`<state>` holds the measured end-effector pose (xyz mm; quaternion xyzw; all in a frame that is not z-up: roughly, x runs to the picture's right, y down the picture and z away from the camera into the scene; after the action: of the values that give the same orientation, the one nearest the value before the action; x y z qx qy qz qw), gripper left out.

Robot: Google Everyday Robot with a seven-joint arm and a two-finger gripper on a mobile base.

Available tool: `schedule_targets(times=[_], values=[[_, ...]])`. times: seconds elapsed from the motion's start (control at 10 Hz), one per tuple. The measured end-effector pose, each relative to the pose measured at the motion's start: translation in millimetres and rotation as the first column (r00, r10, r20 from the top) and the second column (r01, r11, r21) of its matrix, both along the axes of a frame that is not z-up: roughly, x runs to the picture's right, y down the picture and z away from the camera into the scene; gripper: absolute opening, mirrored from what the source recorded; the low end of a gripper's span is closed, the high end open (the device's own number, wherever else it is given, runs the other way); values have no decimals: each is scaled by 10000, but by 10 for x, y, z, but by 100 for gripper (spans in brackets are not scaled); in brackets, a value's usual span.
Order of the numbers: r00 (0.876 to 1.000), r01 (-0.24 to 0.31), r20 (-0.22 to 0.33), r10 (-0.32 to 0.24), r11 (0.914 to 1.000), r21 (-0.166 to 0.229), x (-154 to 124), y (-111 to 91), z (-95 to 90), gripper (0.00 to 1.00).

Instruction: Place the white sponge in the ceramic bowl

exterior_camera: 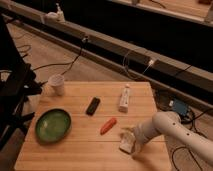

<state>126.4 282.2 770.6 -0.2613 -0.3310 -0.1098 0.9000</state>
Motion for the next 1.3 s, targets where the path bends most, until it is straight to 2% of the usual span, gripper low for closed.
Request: schedule_targets(times=[0.1,0.2,0.4,0.6,0.8,0.9,1.0,1.1,1.3], values=[[9993,56,373,-41,9991,-417,-86,34,5,70],[9983,80,574,-42,9978,-664,-120,54,11,62],[9964,125,843,-32,9939,-1094,-143,72,70,39],[9964,82,843,25,9920,-1257,-116,59,118,21],[9975,-71,690,153,9932,-1165,-44,-20,153,2],[9978,-236,595,302,9938,-1086,-19,-85,140,0],[9971,-616,398,656,9937,-935,21,-248,86,0],[9938,-1060,248,1087,9901,-921,48,-404,7,0],[9799,-1957,175,1987,9748,-1074,43,-710,-193,0]])
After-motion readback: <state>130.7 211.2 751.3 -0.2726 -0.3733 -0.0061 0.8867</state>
